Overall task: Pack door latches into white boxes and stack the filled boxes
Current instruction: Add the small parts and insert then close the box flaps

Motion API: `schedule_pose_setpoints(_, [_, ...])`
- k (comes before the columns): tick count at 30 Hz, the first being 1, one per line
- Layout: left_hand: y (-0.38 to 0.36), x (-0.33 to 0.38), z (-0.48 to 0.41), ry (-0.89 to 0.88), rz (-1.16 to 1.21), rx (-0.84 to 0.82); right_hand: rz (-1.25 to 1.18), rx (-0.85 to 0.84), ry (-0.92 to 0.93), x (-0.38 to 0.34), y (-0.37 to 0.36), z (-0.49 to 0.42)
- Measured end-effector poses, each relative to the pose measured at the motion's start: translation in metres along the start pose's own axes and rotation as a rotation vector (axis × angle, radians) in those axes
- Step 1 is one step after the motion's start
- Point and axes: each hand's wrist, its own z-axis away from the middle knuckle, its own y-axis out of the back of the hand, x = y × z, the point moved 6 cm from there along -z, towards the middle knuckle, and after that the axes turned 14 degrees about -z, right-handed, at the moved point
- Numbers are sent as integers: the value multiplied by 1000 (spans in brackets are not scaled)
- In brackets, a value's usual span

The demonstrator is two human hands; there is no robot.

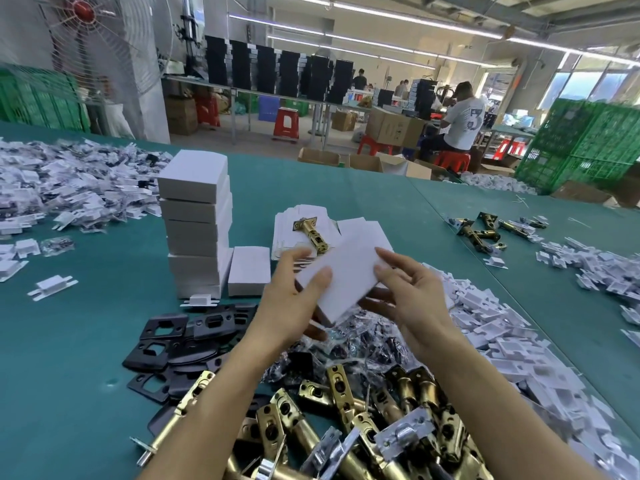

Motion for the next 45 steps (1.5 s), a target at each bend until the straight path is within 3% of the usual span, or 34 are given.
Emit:
schedule_pose_setpoints(2, [3, 2, 0, 86, 181, 131, -61, 6, -84, 10, -12, -4])
schedule_pose_setpoints(4, [6, 1, -2, 135, 213, 199, -35, 15, -94, 15, -23, -9])
schedule_pose_setpoints(9, [10, -2, -13, 201, 112, 90, 5, -5, -114, 16, -38, -30])
schedule_pose_setpoints(15, [24, -42, -37, 422, 416, 441, 170, -135, -233, 30, -59, -35])
schedule_pose_setpoints(18, [25, -60, -46, 543, 552, 490, 308, -154, -287, 35, -47, -30])
schedule_pose_setpoints(23, [27, -77, -39, 655, 462, 519, 394, -153, -370, 41, -21, -28])
schedule_pose_setpoints(28, [34, -83, -36, 645, 276, 564, 455, -170, -394, 45, -14, -36])
schedule_pose_setpoints(32, [32, -87, -35, 685, 482, 638, 479, -215, -397, 47, -23, -45])
schedule_pose_setpoints(35, [24, -86, -34, 677, 715, 678, 643, -195, -260, 46, -32, -65])
schedule_pose_setpoints(39, [20, -84, -33, 646, 793, 780, 1087, -242, 48, 45, -56, -104])
schedule_pose_setpoints(42, [18, -83, -30, 648, 786, 797, 1400, -336, 63, 67, -70, -129])
schedule_pose_setpoints(45, [21, -84, -24, 634, 752, 783, 1541, -347, 61, 84, -76, -147])
